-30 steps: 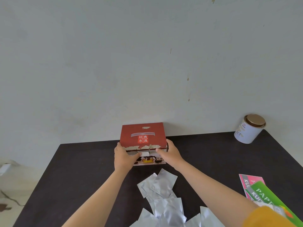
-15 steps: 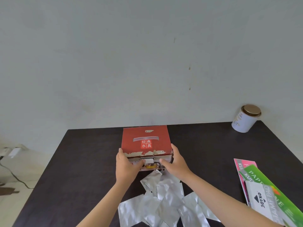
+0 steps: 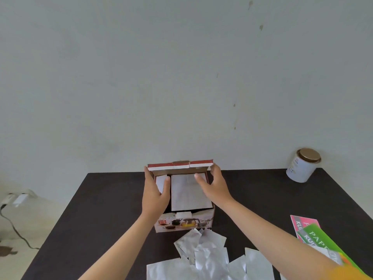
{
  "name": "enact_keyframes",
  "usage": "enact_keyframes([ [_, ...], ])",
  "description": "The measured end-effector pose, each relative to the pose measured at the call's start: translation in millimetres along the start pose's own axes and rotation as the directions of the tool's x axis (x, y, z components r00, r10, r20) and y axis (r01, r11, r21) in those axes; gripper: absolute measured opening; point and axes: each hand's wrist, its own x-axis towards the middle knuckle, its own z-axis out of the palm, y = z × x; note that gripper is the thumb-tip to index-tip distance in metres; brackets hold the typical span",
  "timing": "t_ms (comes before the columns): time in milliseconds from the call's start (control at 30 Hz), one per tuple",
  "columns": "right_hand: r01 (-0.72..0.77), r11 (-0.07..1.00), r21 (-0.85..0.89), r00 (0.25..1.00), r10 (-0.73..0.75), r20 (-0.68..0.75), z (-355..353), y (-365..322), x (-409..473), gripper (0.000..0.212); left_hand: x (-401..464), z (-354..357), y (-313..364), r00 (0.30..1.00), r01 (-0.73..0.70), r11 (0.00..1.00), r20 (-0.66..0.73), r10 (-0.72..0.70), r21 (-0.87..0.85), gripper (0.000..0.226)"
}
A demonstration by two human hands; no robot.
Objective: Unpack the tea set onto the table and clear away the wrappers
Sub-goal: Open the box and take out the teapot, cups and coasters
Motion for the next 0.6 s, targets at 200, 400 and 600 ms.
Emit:
enact_keyframes([
  [200, 0.018, 0.976, -0.219, 0.999, -0.011, 0.031, 10, 5, 40, 0.089, 38, 2, -24, 0.957, -0.184, 0.927, 0.276, 0.093, 0.326, 0.071],
  [400, 0.094, 0.703, -0.705, 0.953, 0.142, 0.269, 15, 35, 57, 0.093, 52, 12, -64, 0.893, -0.243, 0.823, 0.450, -0.017, 0.513, 0.062],
  [600, 0.254, 0.517, -0.817, 0.923, 0.124, 0.366, 21, 61, 51, 0.084, 52, 19, -76, 0.926, -0.182, 0.877, 0.377, 0.001, 0.444, 0.051],
])
